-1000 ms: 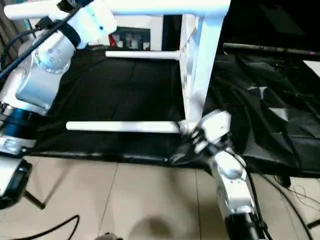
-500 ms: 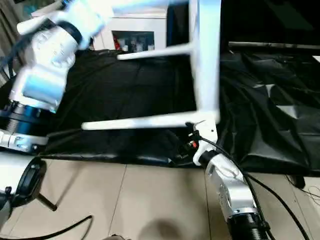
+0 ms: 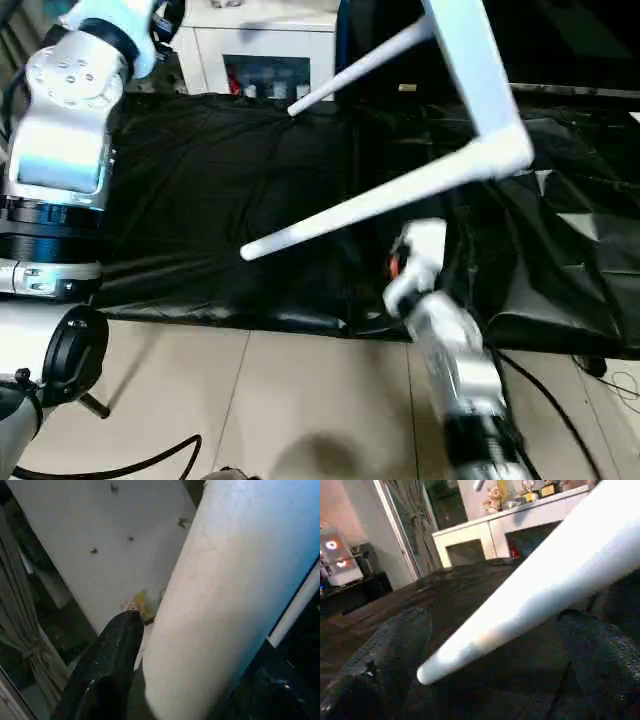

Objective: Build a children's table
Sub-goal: Flip table

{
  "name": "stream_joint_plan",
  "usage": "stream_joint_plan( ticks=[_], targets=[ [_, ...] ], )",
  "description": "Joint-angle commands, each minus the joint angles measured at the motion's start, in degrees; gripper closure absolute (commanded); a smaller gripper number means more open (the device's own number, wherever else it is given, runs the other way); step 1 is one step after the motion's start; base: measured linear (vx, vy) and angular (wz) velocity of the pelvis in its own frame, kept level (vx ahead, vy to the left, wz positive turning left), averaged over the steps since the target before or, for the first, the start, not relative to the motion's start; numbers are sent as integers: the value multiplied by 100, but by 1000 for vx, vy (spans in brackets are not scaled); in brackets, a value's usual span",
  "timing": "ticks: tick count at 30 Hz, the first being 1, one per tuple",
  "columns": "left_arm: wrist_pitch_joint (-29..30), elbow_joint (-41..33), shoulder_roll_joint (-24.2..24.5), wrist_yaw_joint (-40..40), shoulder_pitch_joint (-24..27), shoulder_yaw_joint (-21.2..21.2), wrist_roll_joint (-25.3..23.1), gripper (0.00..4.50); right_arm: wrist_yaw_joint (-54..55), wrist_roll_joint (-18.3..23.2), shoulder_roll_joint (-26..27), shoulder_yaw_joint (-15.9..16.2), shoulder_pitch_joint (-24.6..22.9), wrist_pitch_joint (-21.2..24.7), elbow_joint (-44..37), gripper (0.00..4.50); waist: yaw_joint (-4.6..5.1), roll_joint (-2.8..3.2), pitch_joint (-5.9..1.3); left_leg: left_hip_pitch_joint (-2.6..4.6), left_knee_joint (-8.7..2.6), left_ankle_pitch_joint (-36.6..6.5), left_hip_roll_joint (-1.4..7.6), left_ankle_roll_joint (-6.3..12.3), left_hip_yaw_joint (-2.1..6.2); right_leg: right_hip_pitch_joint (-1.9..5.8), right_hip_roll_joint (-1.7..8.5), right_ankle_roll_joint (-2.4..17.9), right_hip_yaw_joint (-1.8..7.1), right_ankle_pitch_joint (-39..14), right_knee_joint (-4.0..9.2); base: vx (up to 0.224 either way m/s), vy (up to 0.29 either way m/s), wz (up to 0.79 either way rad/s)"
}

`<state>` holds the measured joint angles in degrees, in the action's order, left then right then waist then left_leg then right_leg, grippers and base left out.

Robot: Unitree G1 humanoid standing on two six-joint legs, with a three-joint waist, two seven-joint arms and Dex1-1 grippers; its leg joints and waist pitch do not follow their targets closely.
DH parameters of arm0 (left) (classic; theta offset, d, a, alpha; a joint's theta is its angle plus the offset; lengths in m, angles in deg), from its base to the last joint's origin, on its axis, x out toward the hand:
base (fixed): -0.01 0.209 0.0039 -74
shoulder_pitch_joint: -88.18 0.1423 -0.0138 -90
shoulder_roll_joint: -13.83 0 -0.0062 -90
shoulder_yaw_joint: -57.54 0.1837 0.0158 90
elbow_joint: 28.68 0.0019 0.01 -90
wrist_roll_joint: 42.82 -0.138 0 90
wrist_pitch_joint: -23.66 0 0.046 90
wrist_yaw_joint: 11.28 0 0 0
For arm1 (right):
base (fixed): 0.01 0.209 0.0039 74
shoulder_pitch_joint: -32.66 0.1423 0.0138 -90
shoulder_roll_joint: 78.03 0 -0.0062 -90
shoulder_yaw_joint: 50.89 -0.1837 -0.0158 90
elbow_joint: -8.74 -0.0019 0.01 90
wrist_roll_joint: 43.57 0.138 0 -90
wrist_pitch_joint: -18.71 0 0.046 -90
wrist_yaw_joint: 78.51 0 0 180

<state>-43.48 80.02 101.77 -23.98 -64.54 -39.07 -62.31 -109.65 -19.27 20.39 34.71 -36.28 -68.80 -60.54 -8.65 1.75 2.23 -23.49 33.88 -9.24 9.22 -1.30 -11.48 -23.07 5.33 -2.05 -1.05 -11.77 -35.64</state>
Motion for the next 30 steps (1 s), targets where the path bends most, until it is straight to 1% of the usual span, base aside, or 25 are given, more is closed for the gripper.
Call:
stream_joint_plan(
  ticks=[1, 2, 3, 4, 5, 6, 7, 8, 9, 10, 11, 12, 14, 16, 17, 18, 20, 21, 22, 23, 24, 25, 26, 28, 30],
  targets=[
    [437, 313, -271, -34, 292, -222, 568, 224, 8, -43, 99, -78, 328, -215, 320, 0, 39, -179, -323, 137, -402, -1257, 332, 387, 196, 130, 309, 1140, 109, -1305, 492, 0, 0, 0],
    [453, 304, -272, -35, 296, -227, 577, 224, 17, -40, 132, -119, 487, -266, 503, 0, 66, -184, -320, 138, -410, -1301, 331, 345, 195, 126, 306, 1158, 107, -1335, 496, 0, 0, 0],
    [470, 293, -269, -36, 298, -226, 583, 224, 52, -58, 157, -167, 681, -331, 742, 0, 74, -184, -318, 154, -415, -1365, 335, 300, 195, 119, 309, 1181, 106, -1376, 501, 0, 0, 0],
    [471, 292, -268, -37, 298, -226, 584, 224, 56, -59, 159, -171, 698, -336, 763, 0, 78, -182, -321, 157, -417, -1359, 336, 284, 197, 122, 309, 1187, 106, -1364, 497, 0, 0, 0],
    [482, 284, -261, -40, 301, -227, 589, 224, 92, -76, 174, -199, 832, -369, 931, 0, 61, -187, -321, 174, -410, -1326, 341, 285, 185, 114, 303, 1188, 115, -1275, 499, 0, 0, 0],
    [500, 272, -249, -41, 306, -238, 599, 224, 255, -159, 184, -245, 1139, -394, 1315, 0, 74, -207, -318, 169, -415, -1300, 342, 284, 189, 113, 310, 1234, 110, -1215, 478, 0, 0, 0],
    [511, 263, -241, -38, 311, -236, 608, 224, 299, -183, 188, -264, 1227, -435, 1434, 0, 86, -208, -323, 157, -420, -1259, 331, 280, 187, 137, 306, 1246, 103, -1193, 478, 0, 0, 0],
    [520, 249, -231, -31, 326, -236, 612, 224, 376, -191, 189, -290, 1336, -403, 1569, 0, 66, -200, -333, 181, -405, -1200, 344, 274, 173, 113, 298, 1245, 112, -1089, 472, 0, 0, 0],
    [528, 238, -221, -25, 337, -236, 619, 225, 432, -192, 191, -310, 1421, -373, 1671, 0, 62, -197, -334, 178, -405, -1113, 349, 294, 174, 128, 300, 1266, 107, -928, 457, 0, 0, 0],
    [543, 215, -215, -18, 351, -237, 624, 225, 581, -245, 181, -329, 1515, -406, 1814, 0, 60, -222, -343, 183, -399, -1047, 352, 311, 168, 134, 299, 1286, 103, -819, 442, 0, 0, 0],
    [563, 188, -210, -7, 365, -244, 628, 225, 801, -258, 189, -407, 1662, -398, 2029, 0, 46, -207, -356, 180, -389, -914, 349, 337, 167, 140, 297, 1324, 97, -632, 416, 0, 0, 0],
    [568, 175, -205, 0, 372, -246, 625, 226, 937, -274, 198, -452, 1734, -416, 2133, 0, 41, -219, -369, 183, -371, -777, 352, 380, 154, 140, 294, 1361, 95, -406, 393, 0, 0, 0],
    [571, 164, -203, 5, 377, -248, 626, 228, 932, -228, 220, -497, 1781, -430, 2190, 0, 29, -212, -379, 188, -352, -664, 346, 443, 142, 136, 284, 1415, 86, -146, 368, 0, 0, 0],
    [580, 132, -185, 20, 396, -235, 625, 229, 825, -162, 274, -594, 1903, -603, 2372, 0, 26, -211, -368, 168, -357, -740, 345, 477, 143, 152, 298, 1420, 79, -140, 376, 0, 0, 0],
    [592, 114, -175, 28, 405, -224, 637, 233, 797, -151, 296, -653, 1985, -723, 2514, 18, 25, -220, -364, 168, -366, -838, 351, 454, 145, 154, 313, 1416, 75, -261, 387, 0, 0, 0],
    [592, 115, -165, 35, 407, -220, 637, 236, 742, -143, 297, -661, 2010, -747, 2542, 36, 25, -221, -362, 176, -372, -925, 356, 417, 147, 154, 320, 1420, 72, -379, 394, 0, 0, 0],
    [604, 113, -153, 43, 410, -224, 650, 238, 667, -136, 296, -670, 2057, -770, 2614, 36, 28, -204, -356, 183, -389, -1024, 366, 366, 154, 153, 317, 1390, 67, -495, 408, 0, 0, 0],
    [611, 114, -147, 47, 413, -227, 663, 243, 658, -134, 293, -673, 2084, -791, 2669, 50, 31, -204, -351, 188, -399, -1074, 371, 327, 154, 148, 313, 1366, 64, -533, 413, 0, 0, 0],
    [608, 119, -143, 51, 414, -228, 664, 245, 653, -131, 291, -676, 2092, -800, 2688, 66, 30, -191, -354, 195, -402, -1094, 375, 302, 156, 147, 315, 1360, 63, -541, 414, 0, 0, 0],
    [603, 124, -138, 55, 416, -227, 665, 245, 647, -128, 290, -681, 2099, -811, 2707, 66, 34, -187, -359, 206, -404, -1124, 381, 252, 155, 144, 319, 1362, 56, -529, 414, 0, 0, 0],
    [603, 130, -130, 60, 420, -221, 677, 247, 597, -131, 289, -708, 2123, -872, 2748, 77, 39, -173, -355, 207, -413, -1154, 383, 199, 155, 143, 317, 1367, 49, -513, 415, 0, 0, 0],
    [607, 129, -123, 65, 426, -208, 690, 247, 533, -143, 287, -746, 2154, -969, 2792, 77, 41, -173, -353, 205, -417, -1178, 384, 172, 156, 146, 316, 1362, 46, -498, 416, 0, 0, 0],
    [608, 131, -121, 66, 426, -206, 695, 251, 500, -134, 288, -756, 2162, -982, 2795, 91, 49, -186, -356, 197, -421, -1185, 388, 135, 160, 162, 319, 1362, 39, -416, 404, 0, 0, 0],
    [613, 134, -115, 76, 427, -199, 712, 256, 424, -124, 288, -777, 2184, -1026, 2819, 111, 47, -188, -362, 202, -412, -1138, 387, 139, 155, 164, 319, 1370, 34, -277, 390, 0, 0, 0],
    [607, 145, -103, 91, 431, -184, 731, 263, 357, -119, 277, -791, 2207, -1058, 2834, 124, 43, -192, -373, 194, -399, -984, 385, 174, 156, 180, 314, 1410, 22, -66, 359, 0, 0, 0]
  ],
)
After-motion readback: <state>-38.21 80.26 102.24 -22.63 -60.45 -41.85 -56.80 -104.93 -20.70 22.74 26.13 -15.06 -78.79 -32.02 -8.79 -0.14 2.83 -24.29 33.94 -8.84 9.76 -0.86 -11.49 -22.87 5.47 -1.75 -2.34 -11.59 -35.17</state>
